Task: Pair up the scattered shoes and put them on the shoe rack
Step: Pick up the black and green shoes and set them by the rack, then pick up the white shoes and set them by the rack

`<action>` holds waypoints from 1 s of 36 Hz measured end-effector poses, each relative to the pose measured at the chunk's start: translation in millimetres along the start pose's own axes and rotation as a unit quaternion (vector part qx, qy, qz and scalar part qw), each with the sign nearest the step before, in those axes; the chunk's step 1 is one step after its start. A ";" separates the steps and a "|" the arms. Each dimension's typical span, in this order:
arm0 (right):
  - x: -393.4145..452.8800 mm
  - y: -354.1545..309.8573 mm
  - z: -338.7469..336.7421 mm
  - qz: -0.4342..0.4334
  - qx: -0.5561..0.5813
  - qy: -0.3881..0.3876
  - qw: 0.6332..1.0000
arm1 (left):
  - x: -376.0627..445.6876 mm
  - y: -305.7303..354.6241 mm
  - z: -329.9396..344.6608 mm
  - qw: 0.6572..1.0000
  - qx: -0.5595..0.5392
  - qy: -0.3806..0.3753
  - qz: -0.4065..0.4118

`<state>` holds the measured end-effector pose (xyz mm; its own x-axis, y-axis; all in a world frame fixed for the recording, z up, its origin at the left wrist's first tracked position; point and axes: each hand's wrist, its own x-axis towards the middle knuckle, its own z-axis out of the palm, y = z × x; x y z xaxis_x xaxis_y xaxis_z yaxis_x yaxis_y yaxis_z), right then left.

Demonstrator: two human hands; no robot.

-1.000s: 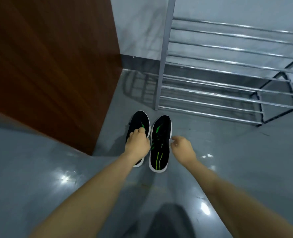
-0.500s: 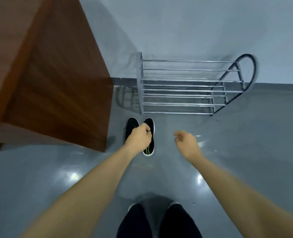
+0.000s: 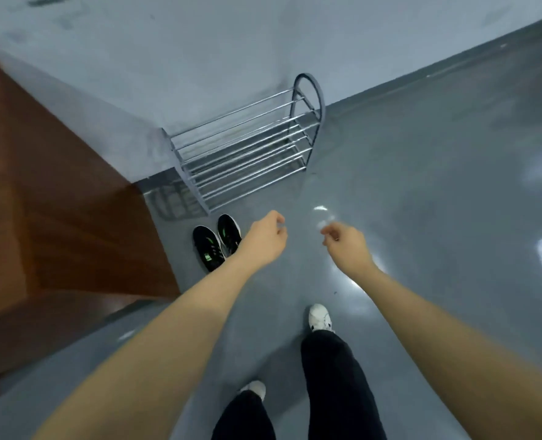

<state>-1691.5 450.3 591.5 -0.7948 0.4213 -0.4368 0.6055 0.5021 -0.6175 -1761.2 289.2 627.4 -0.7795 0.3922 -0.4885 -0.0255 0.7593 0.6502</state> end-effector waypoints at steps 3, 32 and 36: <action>-51.9 18.5 0.9 0.044 0.035 0.049 0.997 | -30.5 7.1 12.2 0.997 0.042 -0.052 0.044; -629.3 254.1 106.2 0.451 0.304 0.447 0.710 | -453.0 33.5 326.5 0.690 0.357 -0.455 0.436; -702.9 271.2 148.4 0.488 0.311 0.471 0.666 | -518.0 0.6 366.5 0.632 0.393 -0.478 0.466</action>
<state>-974.7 178.3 634.0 0.5199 0.7514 -0.4064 0.4475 -0.6448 -0.6197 -1128.1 276.9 667.6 0.5182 0.7089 -0.4785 0.7774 -0.1573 0.6090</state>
